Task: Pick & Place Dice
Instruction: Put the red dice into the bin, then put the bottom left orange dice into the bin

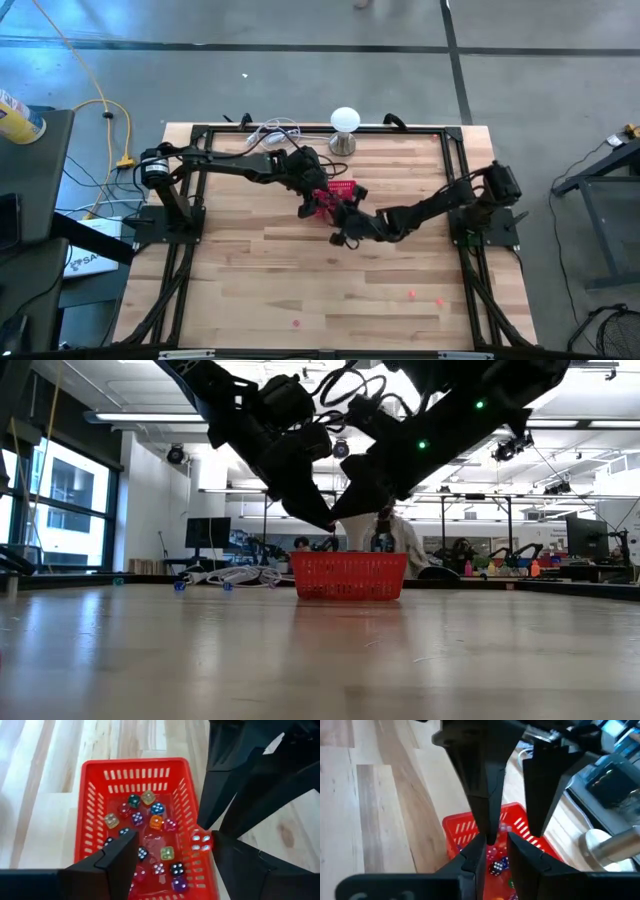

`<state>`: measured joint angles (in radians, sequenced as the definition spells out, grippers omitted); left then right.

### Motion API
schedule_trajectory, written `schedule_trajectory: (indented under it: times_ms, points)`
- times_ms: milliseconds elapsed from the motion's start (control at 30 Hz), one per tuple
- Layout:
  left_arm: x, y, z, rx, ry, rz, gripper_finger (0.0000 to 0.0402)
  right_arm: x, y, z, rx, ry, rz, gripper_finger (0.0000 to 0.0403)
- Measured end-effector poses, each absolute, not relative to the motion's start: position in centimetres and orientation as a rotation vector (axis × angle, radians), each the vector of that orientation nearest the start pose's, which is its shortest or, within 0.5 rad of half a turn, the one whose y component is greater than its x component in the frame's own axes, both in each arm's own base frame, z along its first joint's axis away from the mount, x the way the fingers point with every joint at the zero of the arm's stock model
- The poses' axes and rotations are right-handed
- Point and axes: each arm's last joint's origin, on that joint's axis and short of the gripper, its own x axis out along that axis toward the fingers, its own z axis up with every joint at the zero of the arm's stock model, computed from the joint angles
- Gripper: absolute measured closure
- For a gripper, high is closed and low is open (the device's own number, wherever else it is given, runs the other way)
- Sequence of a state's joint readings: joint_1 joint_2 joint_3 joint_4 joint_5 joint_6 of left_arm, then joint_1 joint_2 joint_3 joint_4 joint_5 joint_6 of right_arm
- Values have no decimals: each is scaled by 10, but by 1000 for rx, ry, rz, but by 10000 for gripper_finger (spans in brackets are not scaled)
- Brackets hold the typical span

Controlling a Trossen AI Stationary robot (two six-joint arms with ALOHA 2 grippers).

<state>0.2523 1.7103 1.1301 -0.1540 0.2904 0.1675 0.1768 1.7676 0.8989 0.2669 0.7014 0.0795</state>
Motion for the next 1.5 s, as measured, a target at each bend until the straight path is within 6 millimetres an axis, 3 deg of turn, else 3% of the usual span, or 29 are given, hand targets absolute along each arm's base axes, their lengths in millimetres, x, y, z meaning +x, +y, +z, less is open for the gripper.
schedule_trajectory:
  times_ms: [233, 367, 467, 633, 1000, 1133, 1300, 1500]
  points:
    - [356, 83, 216, -38, 703, -96, 161, 352, 22, 160, -104, 562, -439, 336]
    - [356, 83, 216, -38, 699, -98, 161, 351, 22, 158, -95, 575, -435, 336]
    - [356, 83, 217, -49, 699, -104, 161, 346, 40, 169, -161, 556, -418, 337]
    - [352, 79, 228, -74, 670, -118, 161, 322, 90, 195, -229, 507, -375, 343]
    - [350, 64, 235, -399, 685, -224, 161, 231, 198, 221, 170, 626, 56, 346]
    - [351, 52, 235, -418, 696, -309, 160, 203, 216, 216, 291, 728, 63, 346]
    - [352, 33, 235, -413, 713, -388, 160, 177, 224, 205, 498, 954, 9, 346]
    - [350, -13, 230, -345, 805, -419, 160, 159, 233, 202, 628, 1086, -16, 346]
